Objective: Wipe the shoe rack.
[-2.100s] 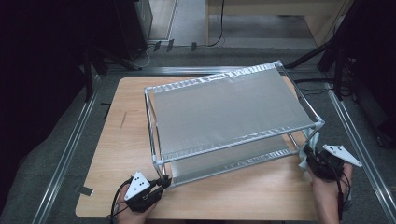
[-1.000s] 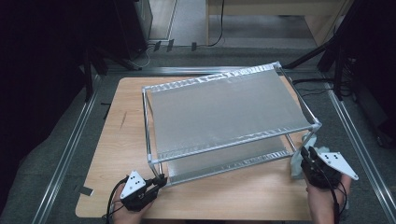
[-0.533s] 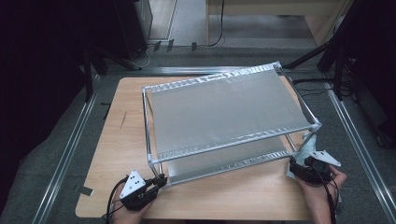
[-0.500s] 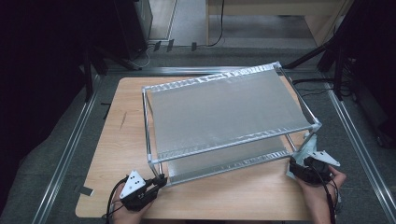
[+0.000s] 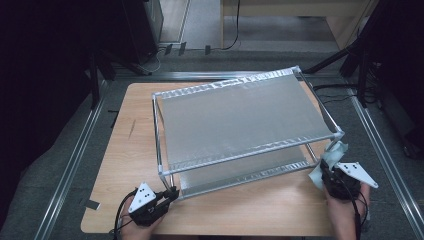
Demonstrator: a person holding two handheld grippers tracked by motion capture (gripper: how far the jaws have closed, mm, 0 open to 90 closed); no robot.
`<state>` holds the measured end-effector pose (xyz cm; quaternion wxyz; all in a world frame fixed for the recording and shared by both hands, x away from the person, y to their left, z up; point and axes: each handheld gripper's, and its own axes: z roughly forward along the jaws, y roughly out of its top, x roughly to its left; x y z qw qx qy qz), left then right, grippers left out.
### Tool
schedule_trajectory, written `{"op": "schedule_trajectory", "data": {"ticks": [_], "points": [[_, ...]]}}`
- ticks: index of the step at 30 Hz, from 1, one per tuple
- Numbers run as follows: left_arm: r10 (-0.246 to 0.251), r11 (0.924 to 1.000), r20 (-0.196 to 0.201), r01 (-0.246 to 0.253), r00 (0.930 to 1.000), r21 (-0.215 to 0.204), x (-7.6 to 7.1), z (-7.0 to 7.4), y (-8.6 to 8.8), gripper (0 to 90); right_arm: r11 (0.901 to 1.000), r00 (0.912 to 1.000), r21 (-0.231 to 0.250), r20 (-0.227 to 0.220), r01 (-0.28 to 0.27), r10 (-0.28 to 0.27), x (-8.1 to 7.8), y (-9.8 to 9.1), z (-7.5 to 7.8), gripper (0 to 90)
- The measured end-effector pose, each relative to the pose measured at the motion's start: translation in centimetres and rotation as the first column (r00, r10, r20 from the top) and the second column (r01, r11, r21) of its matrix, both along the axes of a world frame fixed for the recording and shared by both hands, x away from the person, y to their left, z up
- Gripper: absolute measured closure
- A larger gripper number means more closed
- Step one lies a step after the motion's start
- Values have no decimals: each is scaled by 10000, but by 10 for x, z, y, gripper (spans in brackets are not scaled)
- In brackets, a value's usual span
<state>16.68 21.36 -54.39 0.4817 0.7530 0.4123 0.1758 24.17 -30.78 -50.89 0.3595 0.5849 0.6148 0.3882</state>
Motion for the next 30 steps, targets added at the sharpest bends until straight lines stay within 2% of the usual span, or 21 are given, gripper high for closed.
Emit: {"op": "schedule_trajectory", "data": {"ticks": [2,3,4,5,7,9,10,11,12,14,16,17,18,19,20,22,24,26,29,30], "points": [[-1,10000,0,1,10000,-18,0,0,0,789,10000,9953,-63,967,-71,76,-7,2,13,836],[-7,10000,1,7,10000,-14,0,0,0,789,9998,9878,-91,1550,-151,163,-12,2,22,835],[-12,10000,-4,12,10000,-20,0,0,0,790,9997,9808,-89,1937,-215,228,-15,2,29,835],[-15,10000,-4,15,10000,-23,0,0,0,790,9995,9737,-97,2258,-292,306,-18,2,36,835],[-11,10000,0,11,10000,-12,0,0,0,790,9989,9643,-180,2606,-439,471,-22,2,45,833],[-10,10000,0,10,10000,3,0,0,0,790,9979,9695,-370,2377,-526,599,-20,5,47,832],[5,10000,-17,-5,10000,4,0,0,0,789,9980,9754,-328,2124,-539,597,-18,5,43,831],[19,10000,-26,-19,10000,19,0,0,-1,790,9978,9886,-8,1352,-665,660,-11,7,27,831],[29,10000,-29,-29,10000,25,0,0,-1,790,9978,9886,-8,1352,-665,660,-11,7,27,831],[25,10000,-29,-25,10000,29,0,0,-1,790,9957,9959,348,298,-859,849,-2,11,3,831],[16,10000,-19,-16,10000,24,0,0,-1,789,9920,9925,519,-365,-1151,1171,4,17,-11,830],[15,10000,-18,-15,10000,20,0,0,-1,790,9894,9888,540,-560,-1352,1382,7,23,-17,828],[11,10000,-21,-11,10000,27,0,0,-1,790,9871,9861,553,-623,-1504,1538,8,27,-19,826],[10,10000,-21,-10,10000,26,0,0,-1,789,9833,9821,345,-550,-1786,1803,10,32,-19,824],[6,10000,-18,-5,10000,24,0,0,-1,790,9836,9829,236,-404,-1788,1796,10,34,-18,823],[10,10000,-12,-10,10000,16,0,0,0,789,9890,9890,205,-176,-1465,1468,14,34,-15,822],[-10,10000,-7,10,10000,6,0,0,0,790,9966,9974,402,-56,-720,723,21,25,-15,822],[-14,10000,-8,14,10000,11,0,0,0,789,9988,9999,462,-65,-143,146,27,15,-18,822],[-7,10000,-16,7,10000,10,0,0,0,789,9993,9999,376,-101,-84,88,29,15,-21,822],[-4,10000,-13,4,10000,10,0,0,0,790,9999,9998,139,-179,-45,47,29,16,-22,821]]}}
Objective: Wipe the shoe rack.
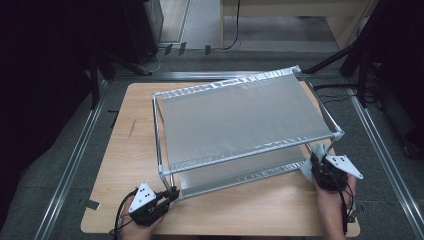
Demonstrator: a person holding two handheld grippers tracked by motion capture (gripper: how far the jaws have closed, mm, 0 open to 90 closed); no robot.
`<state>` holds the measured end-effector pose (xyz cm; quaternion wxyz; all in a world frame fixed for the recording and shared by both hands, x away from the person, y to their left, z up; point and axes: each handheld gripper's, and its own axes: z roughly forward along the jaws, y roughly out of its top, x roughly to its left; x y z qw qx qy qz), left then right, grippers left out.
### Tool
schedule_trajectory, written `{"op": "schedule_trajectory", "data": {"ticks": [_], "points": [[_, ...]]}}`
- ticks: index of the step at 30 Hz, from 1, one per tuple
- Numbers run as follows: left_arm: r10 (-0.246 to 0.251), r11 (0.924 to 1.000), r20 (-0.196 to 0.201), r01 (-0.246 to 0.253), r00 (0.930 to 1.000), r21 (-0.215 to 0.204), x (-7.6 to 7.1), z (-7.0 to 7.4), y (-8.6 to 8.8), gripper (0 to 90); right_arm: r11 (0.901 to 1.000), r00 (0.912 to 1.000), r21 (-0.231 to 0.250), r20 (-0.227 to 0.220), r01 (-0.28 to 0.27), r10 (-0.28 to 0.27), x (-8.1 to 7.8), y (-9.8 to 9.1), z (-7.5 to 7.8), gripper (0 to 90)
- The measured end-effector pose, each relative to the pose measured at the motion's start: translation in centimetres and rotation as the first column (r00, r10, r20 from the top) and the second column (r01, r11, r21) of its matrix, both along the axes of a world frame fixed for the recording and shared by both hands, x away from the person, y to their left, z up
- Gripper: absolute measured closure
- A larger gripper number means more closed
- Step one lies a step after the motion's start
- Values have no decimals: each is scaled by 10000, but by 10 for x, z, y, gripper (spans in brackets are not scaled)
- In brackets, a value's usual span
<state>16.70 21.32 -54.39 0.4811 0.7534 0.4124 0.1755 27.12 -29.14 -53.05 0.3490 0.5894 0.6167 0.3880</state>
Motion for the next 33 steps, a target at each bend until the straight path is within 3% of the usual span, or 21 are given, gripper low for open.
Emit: {"op": "schedule_trajectory", "data": {"ticks": [3,6,7,8,9,11,14,16,20,23,28,33], "points": [[-9,10000,1,9,10000,-5,0,0,0,789,9978,9997,-616,-104,233,-240,3,3,-4,820],[16,10000,17,-16,10000,-12,0,0,-1,789,9973,9992,-620,-22,391,-394,3,4,-4,822],[9,10000,21,-9,10000,-12,0,0,-1,789,9968,9990,-669,150,437,-428,2,6,1,823],[1,10000,28,-1,10000,-19,0,0,0,790,9972,9967,-639,736,381,-334,0,7,16,823],[-7,10000,31,7,10000,-24,0,0,0,790,9972,9967,-639,736,381,-334,0,7,16,823],[-25,10000,34,25,10000,-29,0,-1,0,790,9980,9935,-546,1106,313,-251,-1,7,31,824],[-34,10000,28,34,10000,-32,0,-1,0,789,9990,9778,-372,2088,262,-179,-7,7,59,822],[-22,10000,25,23,10000,-36,0,-1,0,789,9988,9711,-282,2363,400,-322,-11,8,68,821],[-57,10000,23,57,10000,-43,0,-1,-2,789,9974,9839,-653,1777,291,-171,-3,8,52,821],[-69,10000,9,69,10000,5,0,0,-2,790,9974,9952,-656,946,309,-246,4,6,28,821],[-73,10000,1,73,10000,-17,0,0,-2,789,9968,9994,-732,-55,324,-329,12,5,1,820],[-44,10000,-23,44,10000,-46,0,0,-2,788,9987,10000,-502,86,-38,43,10,5,8,814]]}}
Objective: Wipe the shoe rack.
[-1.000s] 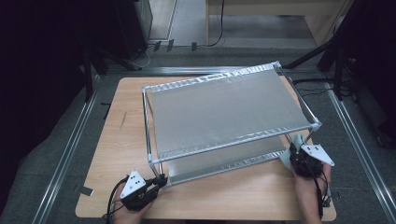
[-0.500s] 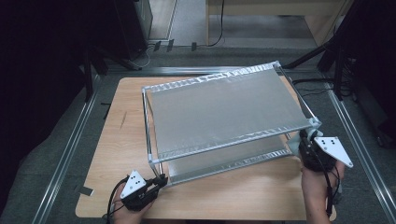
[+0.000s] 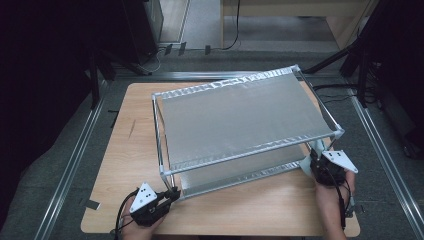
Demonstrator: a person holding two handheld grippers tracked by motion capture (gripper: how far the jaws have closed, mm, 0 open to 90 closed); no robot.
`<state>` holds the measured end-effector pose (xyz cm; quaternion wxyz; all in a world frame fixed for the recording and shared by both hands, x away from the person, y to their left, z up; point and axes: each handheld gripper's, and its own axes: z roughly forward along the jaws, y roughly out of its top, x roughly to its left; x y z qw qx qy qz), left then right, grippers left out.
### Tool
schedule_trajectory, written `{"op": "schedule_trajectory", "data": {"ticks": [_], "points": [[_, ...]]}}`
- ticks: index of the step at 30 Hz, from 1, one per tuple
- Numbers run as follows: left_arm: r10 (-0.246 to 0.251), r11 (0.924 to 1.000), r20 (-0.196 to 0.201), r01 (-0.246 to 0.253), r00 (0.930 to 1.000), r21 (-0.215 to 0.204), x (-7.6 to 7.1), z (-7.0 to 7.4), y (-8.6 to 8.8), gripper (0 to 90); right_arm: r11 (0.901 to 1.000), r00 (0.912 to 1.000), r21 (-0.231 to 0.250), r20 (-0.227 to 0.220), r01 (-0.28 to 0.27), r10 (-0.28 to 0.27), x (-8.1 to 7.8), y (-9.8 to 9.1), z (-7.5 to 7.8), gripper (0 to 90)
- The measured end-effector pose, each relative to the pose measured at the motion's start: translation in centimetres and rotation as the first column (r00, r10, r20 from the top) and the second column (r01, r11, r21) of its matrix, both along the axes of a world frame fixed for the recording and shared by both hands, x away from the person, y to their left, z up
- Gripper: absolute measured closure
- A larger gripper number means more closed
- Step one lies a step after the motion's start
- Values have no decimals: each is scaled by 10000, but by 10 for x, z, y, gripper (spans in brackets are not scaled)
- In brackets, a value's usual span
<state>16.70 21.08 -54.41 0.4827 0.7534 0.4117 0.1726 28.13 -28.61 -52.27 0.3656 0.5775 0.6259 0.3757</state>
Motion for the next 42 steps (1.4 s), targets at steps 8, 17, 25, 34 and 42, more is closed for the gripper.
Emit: {"op": "schedule_trajectory", "data": {"ticks": [8,17,25,34,42], "points": [[-202,9998,-64,202,9998,-7,-2,1,-8,787,9912,9856,-360,-1169,-1273,1224,3,31,-21,796],[-401,9992,-12,401,9992,-82,-6,3,-13,768,9646,9566,-699,-1652,-2543,2402,1,70,-27,636],[-482,9988,8,482,9988,-43,-6,7,-11,765,9841,9681,-208,-1843,-1765,1697,-13,58,-6,403],[-626,9979,155,623,9979,158,-6,7,-17,789,9788,9587,-125,-2045,-2046,1978,-2,46,-20,741],[-655,9978,177,655,9977,15,-6,5,-16,789,9969,9829,-330,-1725,-710,643,12,13,-21,799]]}}
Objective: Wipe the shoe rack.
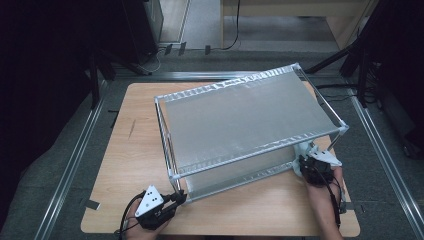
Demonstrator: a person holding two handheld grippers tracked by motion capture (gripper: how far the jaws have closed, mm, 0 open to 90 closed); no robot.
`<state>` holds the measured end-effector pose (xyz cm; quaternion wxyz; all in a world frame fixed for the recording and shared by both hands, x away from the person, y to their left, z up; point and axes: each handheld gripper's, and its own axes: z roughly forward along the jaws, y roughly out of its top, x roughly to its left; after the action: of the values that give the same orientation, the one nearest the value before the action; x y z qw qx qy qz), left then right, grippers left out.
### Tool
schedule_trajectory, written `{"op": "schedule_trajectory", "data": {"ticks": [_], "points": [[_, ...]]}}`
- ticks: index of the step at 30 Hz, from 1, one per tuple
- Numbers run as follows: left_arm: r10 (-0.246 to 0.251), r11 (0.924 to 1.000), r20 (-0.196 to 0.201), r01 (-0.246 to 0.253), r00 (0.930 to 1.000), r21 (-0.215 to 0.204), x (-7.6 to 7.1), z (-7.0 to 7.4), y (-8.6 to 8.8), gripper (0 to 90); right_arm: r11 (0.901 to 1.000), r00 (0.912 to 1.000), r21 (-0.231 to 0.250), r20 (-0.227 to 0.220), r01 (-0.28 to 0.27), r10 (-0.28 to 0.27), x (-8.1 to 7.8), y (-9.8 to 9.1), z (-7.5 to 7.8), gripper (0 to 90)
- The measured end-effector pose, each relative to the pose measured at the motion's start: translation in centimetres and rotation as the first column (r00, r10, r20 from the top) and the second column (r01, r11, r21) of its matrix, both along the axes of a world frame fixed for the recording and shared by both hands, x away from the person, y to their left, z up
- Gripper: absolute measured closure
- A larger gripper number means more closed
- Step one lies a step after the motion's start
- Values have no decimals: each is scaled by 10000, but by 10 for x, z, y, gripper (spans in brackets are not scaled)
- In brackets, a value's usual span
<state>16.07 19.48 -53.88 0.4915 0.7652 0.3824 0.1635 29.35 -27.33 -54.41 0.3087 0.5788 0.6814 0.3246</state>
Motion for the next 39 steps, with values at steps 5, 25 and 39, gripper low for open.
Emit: {"op": "schedule_trajectory", "data": {"ticks": [5,25,39], "points": [[11,9998,-88,-13,10000,-177,1,-1,0,786,9972,9972,28,-85,-745,745,-10,22,0,798],[-139,9992,-292,128,9995,-370,-2,0,-11,777,8855,8859,482,-210,-4621,4634,-69,180,-5,808],[-535,9984,-144,532,9985,-182,-1,23,-9,779,8694,8694,312,-179,-4931,4937,-73,190,-6,812]]}}
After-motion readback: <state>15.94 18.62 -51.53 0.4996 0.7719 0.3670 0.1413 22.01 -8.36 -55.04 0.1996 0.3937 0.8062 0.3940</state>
